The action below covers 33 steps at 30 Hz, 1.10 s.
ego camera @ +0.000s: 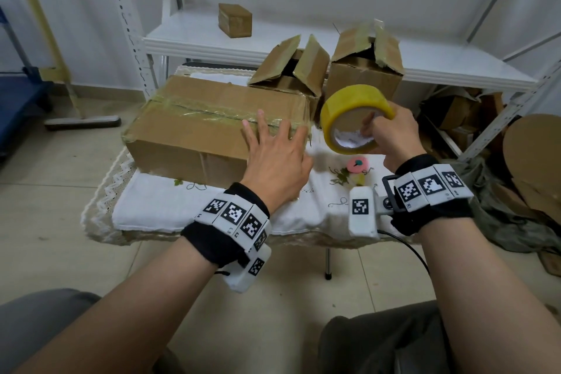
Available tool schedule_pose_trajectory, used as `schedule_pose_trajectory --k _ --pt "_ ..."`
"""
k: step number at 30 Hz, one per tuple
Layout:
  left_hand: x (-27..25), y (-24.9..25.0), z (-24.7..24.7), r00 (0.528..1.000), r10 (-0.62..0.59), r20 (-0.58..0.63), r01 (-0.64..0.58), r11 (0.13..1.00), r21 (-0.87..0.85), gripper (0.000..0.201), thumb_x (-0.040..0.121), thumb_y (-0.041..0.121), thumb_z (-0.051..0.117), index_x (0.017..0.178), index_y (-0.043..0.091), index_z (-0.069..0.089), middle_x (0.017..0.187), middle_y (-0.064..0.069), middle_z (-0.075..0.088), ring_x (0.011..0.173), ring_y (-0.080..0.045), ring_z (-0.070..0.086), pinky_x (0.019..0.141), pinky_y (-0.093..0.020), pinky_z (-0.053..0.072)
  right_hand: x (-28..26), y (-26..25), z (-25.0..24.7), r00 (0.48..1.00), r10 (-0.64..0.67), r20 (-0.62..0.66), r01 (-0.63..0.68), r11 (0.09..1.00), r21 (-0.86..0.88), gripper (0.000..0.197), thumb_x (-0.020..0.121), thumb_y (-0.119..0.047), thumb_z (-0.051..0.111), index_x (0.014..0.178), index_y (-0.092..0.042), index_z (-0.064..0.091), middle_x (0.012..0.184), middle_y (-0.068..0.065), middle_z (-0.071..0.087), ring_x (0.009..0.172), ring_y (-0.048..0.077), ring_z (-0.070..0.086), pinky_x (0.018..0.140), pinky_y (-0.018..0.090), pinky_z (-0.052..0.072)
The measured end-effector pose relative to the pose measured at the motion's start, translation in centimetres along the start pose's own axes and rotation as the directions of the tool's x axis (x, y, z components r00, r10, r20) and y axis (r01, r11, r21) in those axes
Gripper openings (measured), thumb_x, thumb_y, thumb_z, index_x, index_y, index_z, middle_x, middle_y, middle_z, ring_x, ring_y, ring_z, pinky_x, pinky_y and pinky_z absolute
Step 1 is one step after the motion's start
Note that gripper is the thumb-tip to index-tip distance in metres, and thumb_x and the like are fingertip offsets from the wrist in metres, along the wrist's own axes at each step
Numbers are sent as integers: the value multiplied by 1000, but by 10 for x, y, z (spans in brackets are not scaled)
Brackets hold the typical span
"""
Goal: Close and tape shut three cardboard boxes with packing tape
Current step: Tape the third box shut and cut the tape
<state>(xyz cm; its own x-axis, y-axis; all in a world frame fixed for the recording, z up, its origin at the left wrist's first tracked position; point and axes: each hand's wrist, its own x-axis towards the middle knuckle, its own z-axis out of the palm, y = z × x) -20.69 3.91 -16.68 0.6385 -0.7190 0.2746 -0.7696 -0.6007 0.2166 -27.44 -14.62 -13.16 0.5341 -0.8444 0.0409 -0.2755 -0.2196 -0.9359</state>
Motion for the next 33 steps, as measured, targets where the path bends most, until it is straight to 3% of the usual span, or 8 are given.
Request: schedule_pose_trajectory --k 5,10,15,21,24,29,31,33 --pt "0 0 0 1000 1 -6 -1 1000 -4 50 100 35 33 149 28 30 149 -12 37 147 -53 4 113 -70 -6 -1 10 -6 993 91 70 -93 995 23 20 64 -1 60 72 -18 66 91 13 69 101 39 66 84 61 59" --pt "1 0 0 1000 27 16 -27 1000 9 49 102 35 31 151 38 26 150 -14 33 148 -51 1 112 -70 -9 -2 18 -6 991 63 121 -55 996 -69 19 83 1 65 81 -17 69 105 19 72 94 36 71 74 48 63" --pt "2 0 -1 998 49 38 -50 998 46 47 103 36 30 150 37 28 149 -15 32 148 -50 2 112 -71 -6 1 22 -6 978 83 192 -60 990 -125 21 88 10 62 96 -9 61 88 11 61 81 32 67 62 45 64" --pt "2 -1 -1 997 58 46 -61 996 67 45 103 37 29 148 38 30 150 -16 30 148 -49 5 112 -72 -4 6 28 -5 942 187 280 -91 943 -320 17 83 4 74 92 -8 68 92 13 70 91 33 72 71 40 63" --pt "2 -1 -1 997 57 43 -60 995 78 45 103 36 30 148 37 30 151 -16 29 147 -49 6 112 -72 -3 4 23 -7 899 213 381 -79 938 -338 27 84 -17 78 107 -11 65 109 11 70 98 28 71 86 44 62" --pt "3 -2 1 997 60 42 -63 995 71 43 103 36 30 146 36 32 153 -17 27 147 -51 5 112 -73 -3 4 8 -20 839 208 503 -23 937 -348 83 59 -78 75 118 -20 69 115 1 71 108 20 68 96 38 56" --pt "4 -2 1 997 57 43 -60 996 68 43 103 37 29 146 37 32 153 -16 27 147 -51 5 112 -73 -3 6 7 -26 851 200 485 -76 962 -264 77 75 -85 54 112 -20 71 113 1 71 108 20 66 98 39 52" --pt "3 -2 1 998 52 42 -55 996 71 43 103 37 29 146 36 33 152 -16 28 148 -51 5 113 -73 -3 12 15 -26 906 204 370 -138 971 -197 60 102 -64 33 102 -17 70 109 4 70 107 24 63 96 40 50"
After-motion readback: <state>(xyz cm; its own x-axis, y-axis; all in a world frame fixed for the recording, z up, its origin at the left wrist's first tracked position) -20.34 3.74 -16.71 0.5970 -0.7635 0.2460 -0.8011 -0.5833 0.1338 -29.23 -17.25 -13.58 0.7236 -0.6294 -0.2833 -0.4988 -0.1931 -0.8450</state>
